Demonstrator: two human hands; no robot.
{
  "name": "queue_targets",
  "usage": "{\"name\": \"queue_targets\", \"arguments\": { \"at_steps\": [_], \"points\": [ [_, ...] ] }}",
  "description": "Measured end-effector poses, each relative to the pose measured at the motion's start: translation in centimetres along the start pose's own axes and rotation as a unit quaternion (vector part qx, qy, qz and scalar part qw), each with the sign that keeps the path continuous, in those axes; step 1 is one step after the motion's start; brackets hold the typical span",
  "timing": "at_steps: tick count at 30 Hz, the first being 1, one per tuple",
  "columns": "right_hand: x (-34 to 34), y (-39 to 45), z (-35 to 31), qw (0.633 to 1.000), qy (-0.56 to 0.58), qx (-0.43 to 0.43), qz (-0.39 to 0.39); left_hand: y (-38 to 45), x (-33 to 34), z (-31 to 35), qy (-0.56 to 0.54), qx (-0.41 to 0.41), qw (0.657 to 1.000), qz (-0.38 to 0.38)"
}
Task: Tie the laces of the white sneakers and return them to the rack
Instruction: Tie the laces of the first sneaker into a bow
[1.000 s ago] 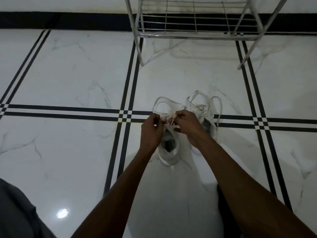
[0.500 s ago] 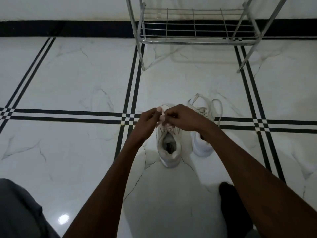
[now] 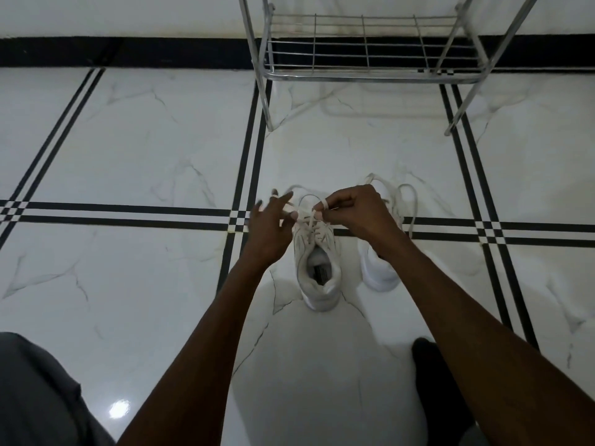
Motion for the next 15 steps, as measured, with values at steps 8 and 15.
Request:
{"name": "queue_targets", "arguments": {
  "at_steps": [8, 15],
  "points": [
    [-0.1, 0.5, 2.7, 0.987, 0.116, 0.104, 0.049, -0.9, -4.8, -2.7, -0.020, -0.052, 0.986, 0.155],
    [-1.0, -0.7, 5.7, 0.945, -0.319, 0.053, 0.055, -3.4, -3.5, -10.1, 0.150, -0.303, 0.936, 0.098]
  ]
}}
Point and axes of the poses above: each hand's wrist, its own y-axis towards the middle knuckle, its own x-axis out of the palm, z = x × y, the point moved 6 cm from there along y, towards the middle knuckle, and after that the axes turned 10 degrees about -x, right-handed, at the moved point
